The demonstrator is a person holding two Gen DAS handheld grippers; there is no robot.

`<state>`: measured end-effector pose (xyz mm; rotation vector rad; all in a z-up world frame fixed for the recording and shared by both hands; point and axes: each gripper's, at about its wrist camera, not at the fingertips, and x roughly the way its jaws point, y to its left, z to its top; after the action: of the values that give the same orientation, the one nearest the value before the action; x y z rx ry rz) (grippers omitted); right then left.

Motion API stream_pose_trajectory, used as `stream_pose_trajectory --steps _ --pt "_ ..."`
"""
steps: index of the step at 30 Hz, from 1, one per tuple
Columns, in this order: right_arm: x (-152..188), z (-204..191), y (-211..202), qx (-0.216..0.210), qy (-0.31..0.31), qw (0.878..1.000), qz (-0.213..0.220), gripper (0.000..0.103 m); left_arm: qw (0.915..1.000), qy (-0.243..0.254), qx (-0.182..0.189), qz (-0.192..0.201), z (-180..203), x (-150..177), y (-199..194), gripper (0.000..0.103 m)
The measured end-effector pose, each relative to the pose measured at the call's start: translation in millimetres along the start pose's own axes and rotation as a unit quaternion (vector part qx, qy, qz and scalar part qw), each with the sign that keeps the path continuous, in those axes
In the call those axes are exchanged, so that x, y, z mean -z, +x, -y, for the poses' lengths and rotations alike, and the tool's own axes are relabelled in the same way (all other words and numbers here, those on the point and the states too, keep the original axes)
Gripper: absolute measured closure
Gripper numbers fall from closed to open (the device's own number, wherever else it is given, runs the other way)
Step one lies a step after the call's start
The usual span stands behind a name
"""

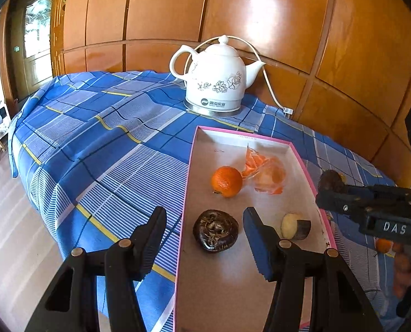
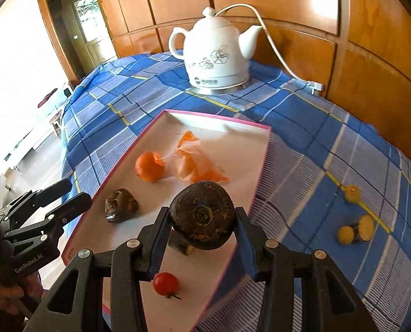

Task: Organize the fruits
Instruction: 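Carry the dark brown fruit into the tray and release it with the right gripper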

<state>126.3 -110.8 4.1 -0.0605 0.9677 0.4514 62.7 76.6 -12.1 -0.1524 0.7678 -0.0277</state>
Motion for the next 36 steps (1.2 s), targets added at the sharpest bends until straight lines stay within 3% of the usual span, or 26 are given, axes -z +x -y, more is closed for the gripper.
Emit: stream_pose_trajectory --steps 21,36 --pt "27.0 -5.1 -5.1 0.001 0.009 1.0 0.001 0.057 0.9999 -0.008 -0.006 -0.003 -5.7 0.8 3.6 0.045" --pt "1.4 -6.0 6.7 0.008 0.02 1.0 0.007 0.057 0.9999 -0.014 -0.008 0.001 -10.4 -0.2 3.3 0.045"
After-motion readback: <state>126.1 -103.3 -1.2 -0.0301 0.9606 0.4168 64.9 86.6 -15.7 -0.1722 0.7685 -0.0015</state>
